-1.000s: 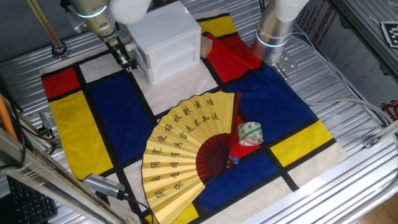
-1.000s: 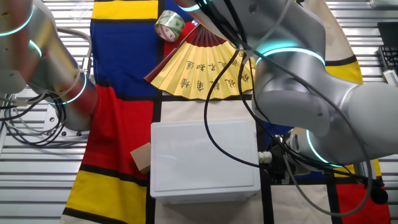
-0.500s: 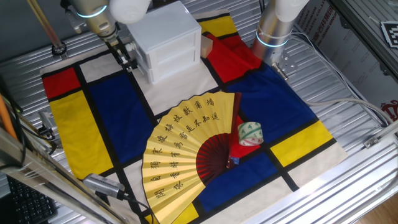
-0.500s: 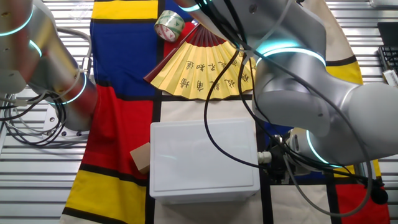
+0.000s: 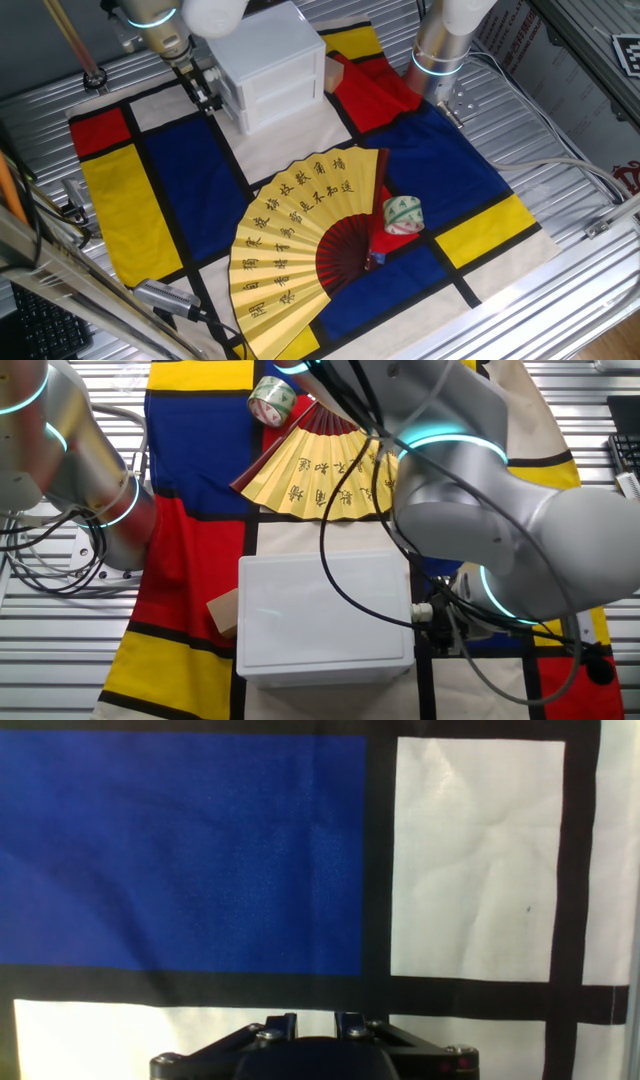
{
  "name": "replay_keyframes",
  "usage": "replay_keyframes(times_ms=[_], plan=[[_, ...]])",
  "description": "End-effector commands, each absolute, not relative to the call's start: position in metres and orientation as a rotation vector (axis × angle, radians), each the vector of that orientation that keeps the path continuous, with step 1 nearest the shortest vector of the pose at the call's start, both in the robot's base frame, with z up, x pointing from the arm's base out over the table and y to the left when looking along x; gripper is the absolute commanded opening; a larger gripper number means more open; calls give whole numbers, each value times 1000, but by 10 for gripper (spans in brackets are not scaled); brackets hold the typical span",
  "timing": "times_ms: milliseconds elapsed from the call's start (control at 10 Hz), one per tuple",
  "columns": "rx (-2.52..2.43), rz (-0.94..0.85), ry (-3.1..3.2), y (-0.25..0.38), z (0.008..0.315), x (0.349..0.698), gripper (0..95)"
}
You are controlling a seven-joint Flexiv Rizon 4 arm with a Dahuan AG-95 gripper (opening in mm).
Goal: Grasp the handle and close the drawer
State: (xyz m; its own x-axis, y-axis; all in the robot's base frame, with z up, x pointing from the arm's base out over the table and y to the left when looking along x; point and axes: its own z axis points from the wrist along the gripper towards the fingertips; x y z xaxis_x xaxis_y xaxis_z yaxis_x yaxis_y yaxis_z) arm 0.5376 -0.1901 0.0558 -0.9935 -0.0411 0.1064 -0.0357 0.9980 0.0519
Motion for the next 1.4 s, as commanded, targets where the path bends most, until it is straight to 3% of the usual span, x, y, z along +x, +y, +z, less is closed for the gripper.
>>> replay_keyframes(times_ms=[100, 400, 600, 700, 800, 900, 1000, 1400], plan=[[53, -92, -3034, -190, 55, 538, 0], [72, -89, -3036, -190, 55, 538, 0], [96, -93, -3027, -190, 55, 539, 380], [112, -88, -3031, -190, 54, 539, 380], [131, -91, -3039, -191, 51, 543, 570], [136, -88, -3040, -190, 49, 546, 570], [140, -86, -3042, -188, 47, 549, 760], [147, -75, -3053, -186, 49, 559, 760]])
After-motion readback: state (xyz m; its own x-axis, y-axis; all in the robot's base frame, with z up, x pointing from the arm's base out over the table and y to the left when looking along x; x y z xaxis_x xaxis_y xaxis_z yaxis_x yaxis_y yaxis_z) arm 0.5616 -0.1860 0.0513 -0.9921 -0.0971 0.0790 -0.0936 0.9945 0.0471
